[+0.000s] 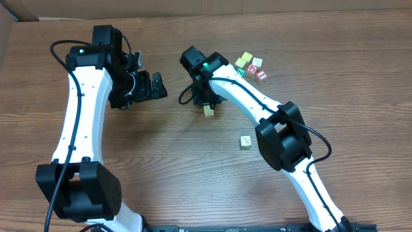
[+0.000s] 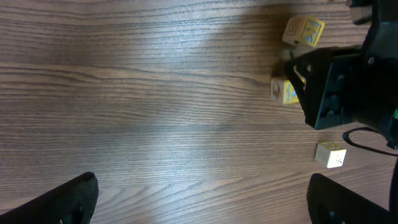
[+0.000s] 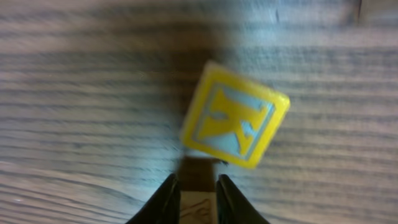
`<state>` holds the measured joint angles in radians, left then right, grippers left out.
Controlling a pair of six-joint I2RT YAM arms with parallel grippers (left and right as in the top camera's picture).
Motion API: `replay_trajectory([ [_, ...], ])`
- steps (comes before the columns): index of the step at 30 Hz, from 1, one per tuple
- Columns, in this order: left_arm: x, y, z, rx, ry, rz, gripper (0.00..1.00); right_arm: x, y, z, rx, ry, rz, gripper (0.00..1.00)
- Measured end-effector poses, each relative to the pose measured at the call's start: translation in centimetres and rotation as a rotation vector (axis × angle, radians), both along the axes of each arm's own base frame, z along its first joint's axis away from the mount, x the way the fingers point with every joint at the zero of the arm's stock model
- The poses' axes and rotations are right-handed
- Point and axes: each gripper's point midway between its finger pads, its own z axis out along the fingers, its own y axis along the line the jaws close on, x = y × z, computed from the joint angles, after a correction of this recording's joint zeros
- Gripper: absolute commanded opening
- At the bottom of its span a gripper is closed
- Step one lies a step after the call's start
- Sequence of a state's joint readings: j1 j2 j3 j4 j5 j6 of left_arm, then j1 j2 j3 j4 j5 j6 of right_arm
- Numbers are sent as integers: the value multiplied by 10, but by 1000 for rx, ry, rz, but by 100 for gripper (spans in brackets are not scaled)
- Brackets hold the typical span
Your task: Flip 4 blocks
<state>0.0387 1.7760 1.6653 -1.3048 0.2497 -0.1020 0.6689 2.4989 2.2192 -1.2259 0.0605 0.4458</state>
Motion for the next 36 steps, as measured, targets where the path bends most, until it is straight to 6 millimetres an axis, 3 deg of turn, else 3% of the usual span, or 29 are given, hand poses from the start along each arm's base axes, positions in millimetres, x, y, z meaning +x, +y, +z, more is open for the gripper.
replay_trajectory([
  [4, 0, 0, 0, 0, 0, 0, 100, -12, -10, 3, -37, 48, 0, 13],
  [7, 0, 0, 0, 0, 0, 0, 100, -19, -15, 18, -53, 76, 0, 16],
  [8, 0, 0, 0, 0, 0, 0, 100, -22, -16, 28, -54, 80, 1, 28],
  [9, 0, 0, 0, 0, 0, 0, 100, -24, -18, 38, -52, 80, 2, 51],
  [10, 0, 0, 0, 0, 0, 0, 100, -26, -19, 51, -43, 75, 2, 65],
  [13, 0, 0, 0, 0, 0, 0, 100, -35, -19, 85, 1, 65, 0, 79],
  [16, 0, 0, 0, 0, 0, 0, 100, -33, -12, 104, 61, 35, -13, 79],
  [18, 0, 0, 0, 0, 0, 0, 100, -26, -3, 104, 101, 8, -22, 79],
  [23, 0, 0, 0, 0, 0, 0, 100, -26, -1, 72, 101, 31, -54, 79],
  [27, 0, 0, 0, 0, 0, 0, 100, -39, -11, 41, 57, 89, -76, 79],
  [29, 0, 0, 0, 0, 0, 0, 100, -45, -14, 28, 43, 110, -83, 75],
  [32, 0, 0, 0, 0, 0, 0, 100, -47, -15, 13, 45, 115, -89, 54],
  [36, 0, 0, 0, 0, 0, 0, 100, -43, -10, 7, 70, 100, -92, 50],
])
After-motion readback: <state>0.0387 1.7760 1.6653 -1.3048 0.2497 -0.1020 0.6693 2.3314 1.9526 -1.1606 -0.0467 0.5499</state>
